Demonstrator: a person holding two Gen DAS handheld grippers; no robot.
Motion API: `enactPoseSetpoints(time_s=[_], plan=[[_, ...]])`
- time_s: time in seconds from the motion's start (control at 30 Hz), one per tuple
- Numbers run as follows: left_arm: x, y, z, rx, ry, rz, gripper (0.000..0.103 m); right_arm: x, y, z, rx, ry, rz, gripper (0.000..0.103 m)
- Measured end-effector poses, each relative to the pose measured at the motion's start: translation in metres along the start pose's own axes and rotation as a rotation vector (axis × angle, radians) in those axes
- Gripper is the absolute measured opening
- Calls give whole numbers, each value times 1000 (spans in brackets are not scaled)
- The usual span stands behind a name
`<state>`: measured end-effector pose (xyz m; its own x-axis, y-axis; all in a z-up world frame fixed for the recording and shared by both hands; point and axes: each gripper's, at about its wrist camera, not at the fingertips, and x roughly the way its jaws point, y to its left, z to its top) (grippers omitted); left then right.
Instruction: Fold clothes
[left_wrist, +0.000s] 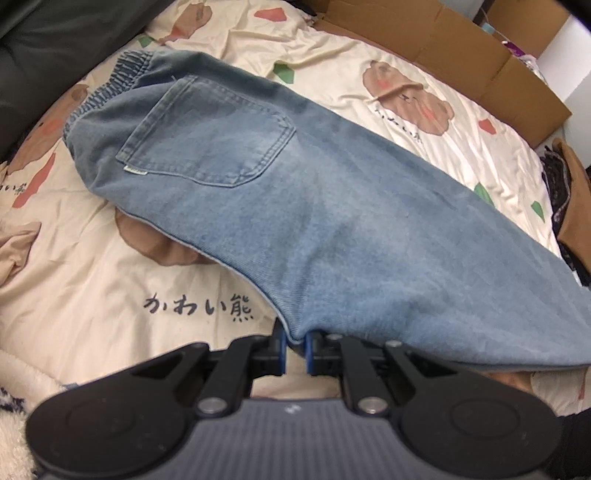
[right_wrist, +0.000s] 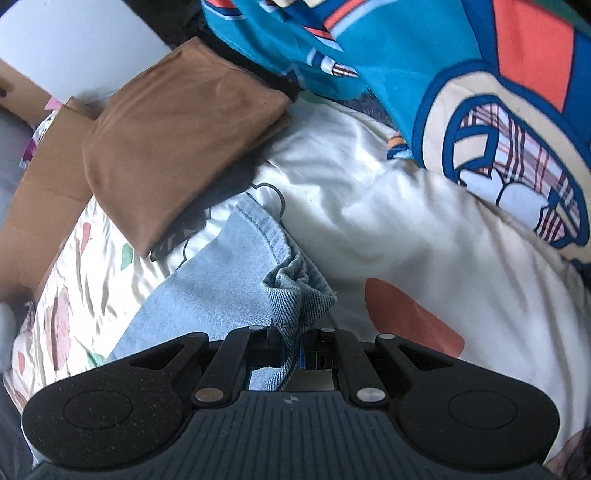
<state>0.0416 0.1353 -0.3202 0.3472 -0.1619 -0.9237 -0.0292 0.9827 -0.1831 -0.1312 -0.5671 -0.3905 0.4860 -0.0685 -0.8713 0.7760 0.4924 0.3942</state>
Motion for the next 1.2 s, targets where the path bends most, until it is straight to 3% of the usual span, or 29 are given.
enactPoseSetpoints(time_s=[0.2,0.53,0.67,0.77,0.97,1.03,1.2], plan=[[-4,2,-8,11,7,-25,9,-11,-3,1,-29,1,-31,6],[31,6,-10,17,100,4,11,37,-36,-23,7,57,-105,7],[33,12,-11,-51,147,-7,14,45,-44,-24,14,84,-121,18],[22,11,-14,-29,159,9,16,39,-43,-21,-16,95,-155,28],[-12,16,-12,-17,112,18,37,16,-41,-14,-75,77,-147,31],[-21,16,-6,-3,88,31,46,5,-36,-10,-129,44,-139,30],[-30,18,19,28,38,67,55,-10,-18,6,-327,6,-118,31]])
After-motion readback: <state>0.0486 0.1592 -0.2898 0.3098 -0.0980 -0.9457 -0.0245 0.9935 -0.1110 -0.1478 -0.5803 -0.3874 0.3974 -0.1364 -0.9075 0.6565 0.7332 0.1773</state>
